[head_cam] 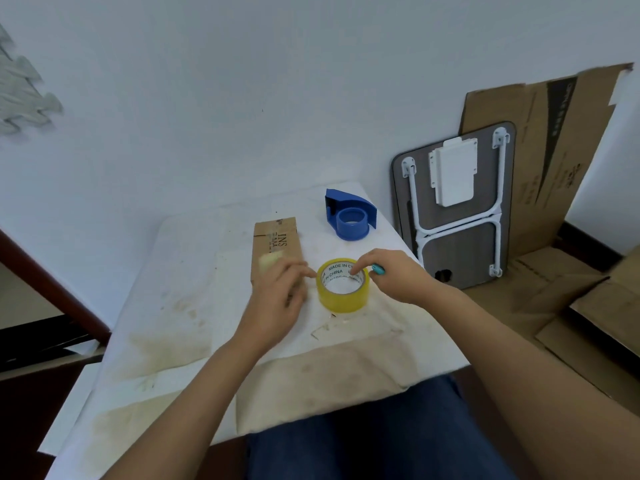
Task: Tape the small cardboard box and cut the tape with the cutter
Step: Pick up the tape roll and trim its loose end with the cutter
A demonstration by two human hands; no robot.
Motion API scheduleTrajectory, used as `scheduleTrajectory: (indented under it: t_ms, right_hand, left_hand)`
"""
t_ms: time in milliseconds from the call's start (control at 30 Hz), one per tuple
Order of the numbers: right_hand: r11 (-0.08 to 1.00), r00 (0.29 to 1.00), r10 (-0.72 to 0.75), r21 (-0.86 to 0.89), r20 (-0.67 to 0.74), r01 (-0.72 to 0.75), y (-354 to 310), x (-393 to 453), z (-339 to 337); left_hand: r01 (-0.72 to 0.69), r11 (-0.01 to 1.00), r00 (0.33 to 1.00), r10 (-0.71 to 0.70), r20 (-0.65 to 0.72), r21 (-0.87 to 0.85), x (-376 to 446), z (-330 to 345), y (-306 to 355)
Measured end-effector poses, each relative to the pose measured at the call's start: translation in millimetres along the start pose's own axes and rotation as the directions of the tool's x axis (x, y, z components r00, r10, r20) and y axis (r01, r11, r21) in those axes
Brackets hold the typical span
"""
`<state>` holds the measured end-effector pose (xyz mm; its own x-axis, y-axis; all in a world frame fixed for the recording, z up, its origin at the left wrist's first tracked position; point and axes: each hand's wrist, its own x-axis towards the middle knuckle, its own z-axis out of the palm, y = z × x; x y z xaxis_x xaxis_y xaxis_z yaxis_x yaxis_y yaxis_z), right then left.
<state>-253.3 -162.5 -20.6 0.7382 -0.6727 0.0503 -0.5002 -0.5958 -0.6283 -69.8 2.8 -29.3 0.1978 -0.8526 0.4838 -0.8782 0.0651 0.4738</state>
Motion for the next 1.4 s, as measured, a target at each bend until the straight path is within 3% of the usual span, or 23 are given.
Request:
scheduleTrajectory:
  t_ms: [100, 267, 367, 433, 500, 567, 600, 733, 800, 900, 1000, 1100, 1167, 1267, 1333, 1400]
  right_hand:
    - [0.997, 0.998, 0.056, 0.064, -0.034, -0.054, 3.8, -2.7, -2.8]
    - [0.990, 0.999, 0.052, 0.130, -0.004, -0.051, 5.2, -6.4, 2.6]
    - [0.988, 0.997, 0.068, 0.135, 0.027, -0.071, 7.7, -6.5, -1.1]
    - [0.974, 0.993, 0.101, 0.197, 0.062, -0.111, 5.5, -7.7, -7.9]
    - [0.934, 0.987, 0.128, 0.324, 0.095, -0.152, 0.3, -10.0, -16.6]
    - [0.853, 0.976, 0.135, 0.480, 0.173, -0.204, -3.8, -11.9, -25.7]
    - [0.799, 0.965, 0.130, 0.552, 0.227, -0.238, -4.8, -12.8, -29.2]
    - [0.545, 0.918, 0.121, 0.747, 0.378, -0.380, -7.6, -18.8, -28.4]
    - [0.381, 0.912, 0.099, 0.832, 0.398, -0.404, -8.6, -24.4, -22.2]
    - [0.297, 0.921, 0.064, 0.874, 0.384, -0.385, -9.1, -32.0, -10.8]
    - [0.223, 0.921, 0.080, 0.894, 0.381, -0.389, -8.7, -37.7, 3.1]
    - [0.108, 0.916, 0.164, 0.917, 0.365, -0.385, -8.5, -40.3, 14.2]
    - [0.050, 0.915, 0.203, 0.930, 0.349, -0.365, -10.0, -40.4, 18.3]
    - [0.015, 0.916, 0.237, 0.941, 0.325, -0.338, -15.4, -40.3, 20.6]
    - [0.020, 0.915, 0.261, 0.945, 0.309, -0.325, -18.9, -39.8, 21.5]
    - [0.023, 0.914, 0.274, 0.948, 0.299, -0.317, -20.6, -39.0, 22.3]
  left_hand:
    - [-0.043, 0.999, 0.985, 0.043, 0.167, -0.002, 6.5, 18.3, 15.7]
    - [-0.019, 0.922, 0.897, -0.156, 0.413, 0.388, 28.3, 51.6, 24.4]
    - [-0.021, 0.915, 0.863, -0.187, 0.469, 0.404, 39.6, 50.4, 24.8]
    - [0.048, 0.950, 0.840, -0.206, 0.501, 0.309, 46.3, 37.6, 28.1]
    - [0.297, 0.954, 0.793, -0.267, 0.547, 0.035, 52.0, 18.5, 29.6]
    - [0.552, 0.793, 0.712, -0.285, 0.642, -0.259, 53.2, -1.1, 33.5]
    - [0.607, 0.715, 0.696, -0.270, 0.665, -0.346, 53.2, -7.9, 33.1]
    - [0.707, 0.429, 0.696, -0.275, 0.664, -0.563, 51.0, -17.4, 31.6]
    - [0.712, 0.379, 0.699, -0.293, 0.652, -0.592, 49.2, -17.3, 31.5]
    - [0.655, 0.478, 0.754, -0.359, 0.550, -0.586, 43.7, -11.4, 33.2]
    - [0.557, 0.659, 0.830, -0.430, 0.355, -0.505, 34.4, 1.2, 31.7]
    - [0.474, 0.763, 0.875, -0.463, 0.140, -0.439, 25.5, 10.6, 35.2]
    - [0.366, 0.855, 0.927, -0.369, 0.064, -0.368, 19.8, 12.2, 38.8]
    - [0.127, 0.980, 0.985, -0.107, 0.137, -0.153, 13.1, 15.3, 37.8]
    - [-0.010, 1.000, 0.985, 0.013, 0.173, -0.018, 12.3, 18.9, 32.1]
    - [-0.054, 0.998, 0.986, 0.051, 0.157, 0.020, 13.0, 21.1, 29.5]
